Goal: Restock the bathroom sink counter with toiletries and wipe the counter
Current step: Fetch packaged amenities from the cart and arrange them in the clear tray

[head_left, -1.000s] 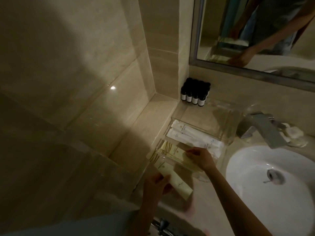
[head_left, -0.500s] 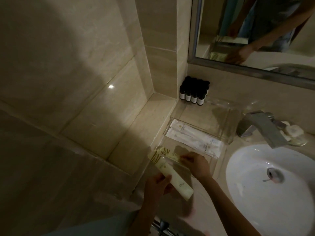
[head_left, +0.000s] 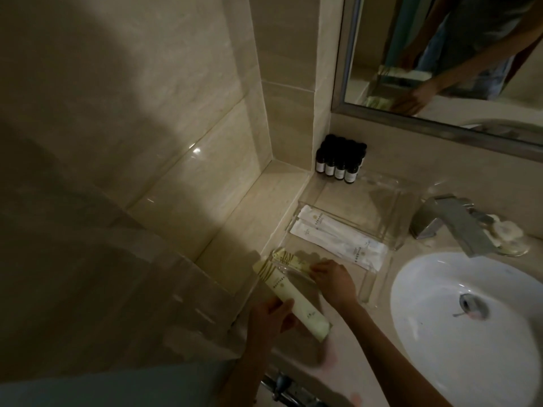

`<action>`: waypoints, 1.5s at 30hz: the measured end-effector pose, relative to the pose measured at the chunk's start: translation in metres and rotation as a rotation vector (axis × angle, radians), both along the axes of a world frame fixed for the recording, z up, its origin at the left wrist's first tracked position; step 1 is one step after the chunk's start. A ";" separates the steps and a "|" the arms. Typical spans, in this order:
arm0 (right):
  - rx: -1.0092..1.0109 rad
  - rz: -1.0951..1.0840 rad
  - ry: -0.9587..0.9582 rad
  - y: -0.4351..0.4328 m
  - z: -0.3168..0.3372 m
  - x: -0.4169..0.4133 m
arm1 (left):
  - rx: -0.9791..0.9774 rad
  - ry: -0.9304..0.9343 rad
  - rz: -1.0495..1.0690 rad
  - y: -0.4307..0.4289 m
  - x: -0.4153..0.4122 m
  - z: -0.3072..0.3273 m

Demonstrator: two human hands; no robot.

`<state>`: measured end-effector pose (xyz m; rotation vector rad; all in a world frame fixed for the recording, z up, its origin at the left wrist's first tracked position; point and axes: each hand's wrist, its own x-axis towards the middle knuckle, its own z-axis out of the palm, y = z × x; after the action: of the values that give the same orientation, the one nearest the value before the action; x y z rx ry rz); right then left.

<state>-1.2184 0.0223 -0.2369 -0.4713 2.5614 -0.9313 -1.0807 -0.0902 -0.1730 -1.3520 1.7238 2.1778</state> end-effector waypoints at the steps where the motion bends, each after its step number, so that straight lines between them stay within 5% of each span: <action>1: -0.027 0.003 -0.026 0.003 0.003 -0.001 | 0.004 0.007 0.006 0.000 0.000 0.000; 6: -0.272 -0.219 -0.023 0.022 0.033 0.008 | 0.013 0.052 0.015 0.003 -0.010 0.009; 10: -0.343 -0.068 -0.135 0.023 0.060 0.034 | 0.047 0.067 0.084 0.008 -0.028 0.017; 16: -0.238 0.095 0.287 0.027 0.064 0.053 | 0.046 0.094 0.130 0.012 -0.037 0.017; 24: -0.384 0.016 0.165 0.033 0.049 0.033 | 0.113 0.116 0.074 0.005 -0.032 0.017; 34: -0.195 0.018 -0.062 0.039 0.005 -0.012 | 0.091 0.142 -0.001 -0.004 -0.010 0.011; 45: -0.072 0.238 0.087 0.039 -0.008 -0.012 | 0.100 0.046 -0.021 -0.001 -0.028 -0.005</action>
<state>-1.2305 0.0614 -0.2452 -0.8334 2.4831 -0.9362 -1.1089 -0.0912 -0.1782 -1.2644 1.6121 2.2679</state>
